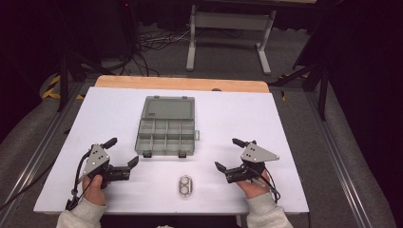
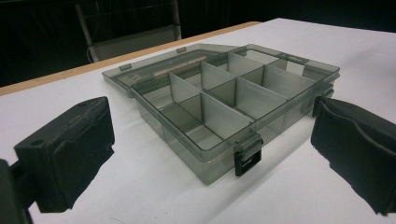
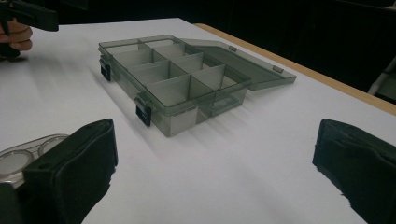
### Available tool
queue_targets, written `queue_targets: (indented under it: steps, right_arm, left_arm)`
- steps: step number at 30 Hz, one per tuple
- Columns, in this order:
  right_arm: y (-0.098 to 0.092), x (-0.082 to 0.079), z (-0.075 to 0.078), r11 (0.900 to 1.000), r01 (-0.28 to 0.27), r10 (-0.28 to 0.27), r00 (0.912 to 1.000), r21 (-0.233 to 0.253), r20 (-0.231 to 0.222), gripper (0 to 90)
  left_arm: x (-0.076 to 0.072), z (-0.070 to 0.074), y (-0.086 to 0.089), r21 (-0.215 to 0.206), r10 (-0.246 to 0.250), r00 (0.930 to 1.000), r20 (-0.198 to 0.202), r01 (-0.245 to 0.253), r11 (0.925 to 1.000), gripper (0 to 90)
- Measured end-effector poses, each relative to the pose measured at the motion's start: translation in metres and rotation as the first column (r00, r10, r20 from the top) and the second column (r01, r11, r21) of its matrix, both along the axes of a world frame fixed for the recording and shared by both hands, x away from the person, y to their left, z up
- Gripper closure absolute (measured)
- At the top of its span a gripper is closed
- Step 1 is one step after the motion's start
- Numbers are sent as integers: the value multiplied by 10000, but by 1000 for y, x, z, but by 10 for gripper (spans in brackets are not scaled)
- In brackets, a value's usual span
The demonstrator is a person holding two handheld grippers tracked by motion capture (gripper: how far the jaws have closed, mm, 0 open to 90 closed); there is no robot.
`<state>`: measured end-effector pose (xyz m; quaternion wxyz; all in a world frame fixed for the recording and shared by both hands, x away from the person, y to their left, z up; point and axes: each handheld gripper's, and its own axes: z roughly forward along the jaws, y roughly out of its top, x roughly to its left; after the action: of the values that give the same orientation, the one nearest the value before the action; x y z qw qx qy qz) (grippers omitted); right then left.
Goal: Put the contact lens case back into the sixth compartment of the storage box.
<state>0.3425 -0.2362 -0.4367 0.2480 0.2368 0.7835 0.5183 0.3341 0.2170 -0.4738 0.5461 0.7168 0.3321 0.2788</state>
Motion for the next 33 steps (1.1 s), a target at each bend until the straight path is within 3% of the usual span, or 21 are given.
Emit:
queue_targets:
  steps: [25,33]
  right_arm:
    - [5,1,2,9999,-154,155,9998,-26,104,7]
    - [19,13,11,9983,-566,562,9981,-159,-243,11]
  left_arm:
    - [0,0,0,-2,-6,9999,-100,6,10000,3]
    - [1,0,1,-185,36,9995,-301,-41,9998,3]
